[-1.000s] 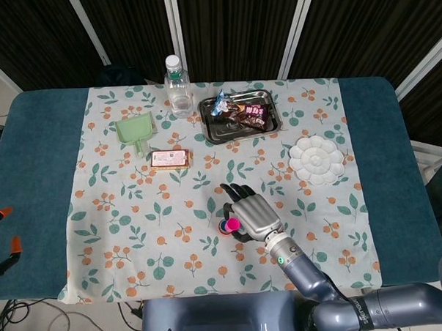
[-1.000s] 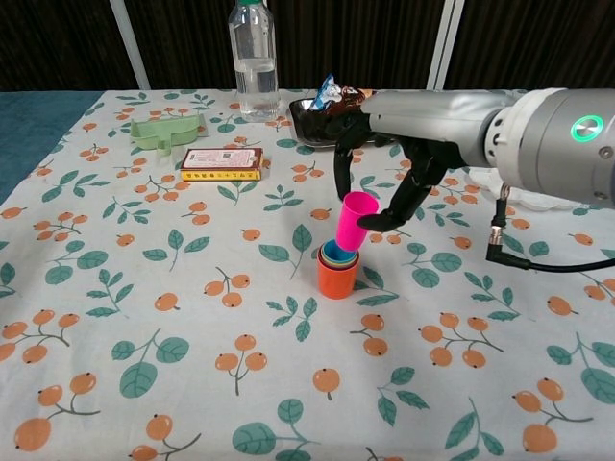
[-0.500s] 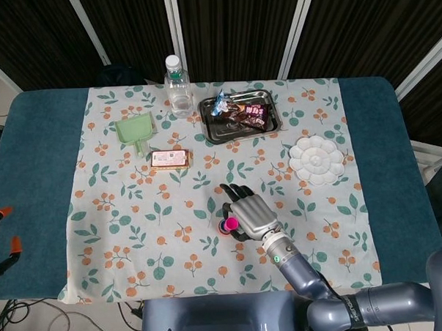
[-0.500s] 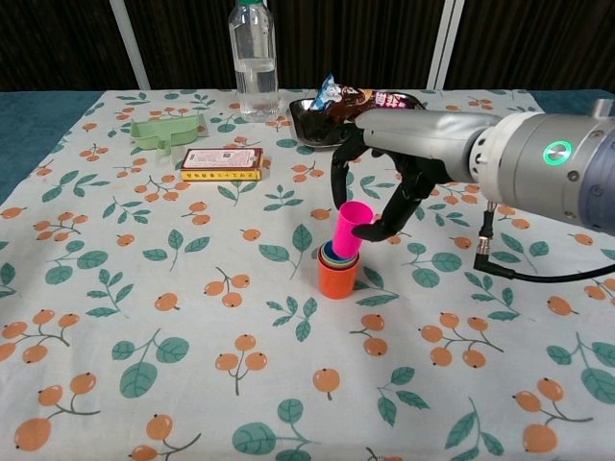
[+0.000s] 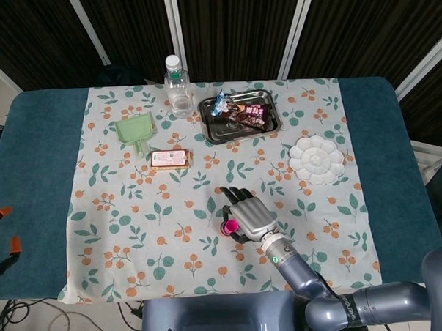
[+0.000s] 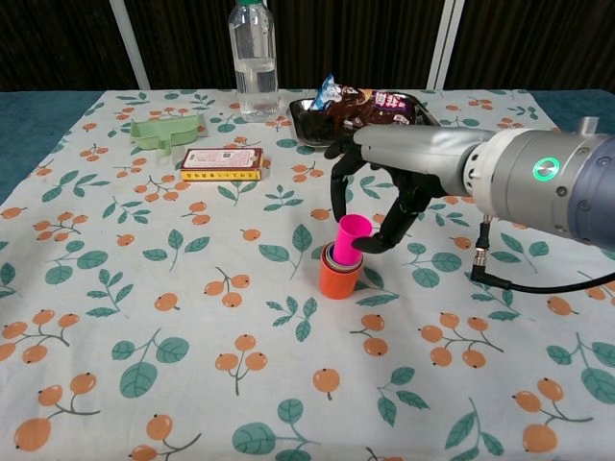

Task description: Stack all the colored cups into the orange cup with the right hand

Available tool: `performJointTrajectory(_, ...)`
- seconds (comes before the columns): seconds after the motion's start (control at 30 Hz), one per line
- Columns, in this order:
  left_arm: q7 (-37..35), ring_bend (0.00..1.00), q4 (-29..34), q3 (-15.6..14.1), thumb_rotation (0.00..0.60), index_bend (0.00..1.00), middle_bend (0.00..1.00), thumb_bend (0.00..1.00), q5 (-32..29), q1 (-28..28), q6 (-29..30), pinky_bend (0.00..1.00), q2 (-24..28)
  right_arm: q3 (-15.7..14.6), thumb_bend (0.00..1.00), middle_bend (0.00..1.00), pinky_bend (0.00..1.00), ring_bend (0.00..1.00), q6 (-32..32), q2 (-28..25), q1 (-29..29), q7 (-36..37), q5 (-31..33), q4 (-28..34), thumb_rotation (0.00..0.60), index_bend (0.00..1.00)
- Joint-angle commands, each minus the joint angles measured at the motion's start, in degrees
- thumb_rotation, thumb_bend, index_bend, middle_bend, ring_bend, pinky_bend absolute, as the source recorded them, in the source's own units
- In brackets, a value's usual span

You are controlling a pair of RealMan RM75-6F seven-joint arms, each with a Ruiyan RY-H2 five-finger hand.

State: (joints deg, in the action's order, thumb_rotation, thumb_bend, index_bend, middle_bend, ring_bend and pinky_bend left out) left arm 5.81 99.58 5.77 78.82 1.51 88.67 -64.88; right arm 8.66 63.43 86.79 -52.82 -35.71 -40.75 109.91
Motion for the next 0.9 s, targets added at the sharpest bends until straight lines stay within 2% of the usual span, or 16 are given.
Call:
performJointTrajectory(0.03,0.0,0.0,0.0,0.0,0.6,0.23,0.06,0.46,0.0,0.0,0.0,0.05,0.0,-0.4,0.39,0.0,0.12,0.02,-0.4,-0.1,-0.2,-0.4,0.1,-0.1,0.6,0.16)
performJointTrajectory(0.17,-0.1,0.0,0.0,-0.1,0.6,0.23,0.06,0.46,0.0,0.0,-0.1,0.05,0.0,-1.0,0.32,0.0,0.11,0.01,-1.1,-1.0,-0.6,-1.6,0.7,0.4,0.6,0.01)
performJointTrajectory(0.3,0.0,0.0,-0.1,-0.1,0.6,0.23,0.06,0.46,0.2,0.1,-0.1,0.05,0.0,-0.7,0.31,0.0,0.11,0.01,0.1,-2.6,-0.3,-1.8,0.1,1.7,0.6,0.0)
performJointTrajectory(0.43,0.0,0.0,-0.1,-0.1,0.6,0.23,0.06,0.46,0.2,0.0,-0.1,0.05,0.0,-0.1,0.31,0.0,0.1,0.0,5.8,-5.3,2.4,-0.5,-3.7,3.7,0.6,0.0)
performJointTrajectory(0.57,0.3,0.0,-0.1,-0.3,0.6,0.23,0.06,0.46,0.4,0.1,-0.1,0.05,-0.1,-1.2,0.31,0.0,0.09,0.0,12.6,-10.7,7.0,1.3,-9.1,6.7,0.6,0.0)
performJointTrajectory(0.7,0.5,0.0,0.1,-0.2,0.6,0.23,0.06,0.46,0.6,0.0,0.2,0.05,-0.2,-4.4,0.31,0.0,0.09,0.0,19.3,-16.4,13.6,4.9,-15.3,9.0,0.6,0.0)
performJointTrajectory(0.9,0.5,0.0,0.4,0.2,0.6,0.23,0.06,0.46,0.4,-0.1,0.9,0.05,0.0,-14.2,0.31,0.0,0.08,0.0,26.5,-21.4,24.3,10.2,-27.7,6.0,0.6,0.0)
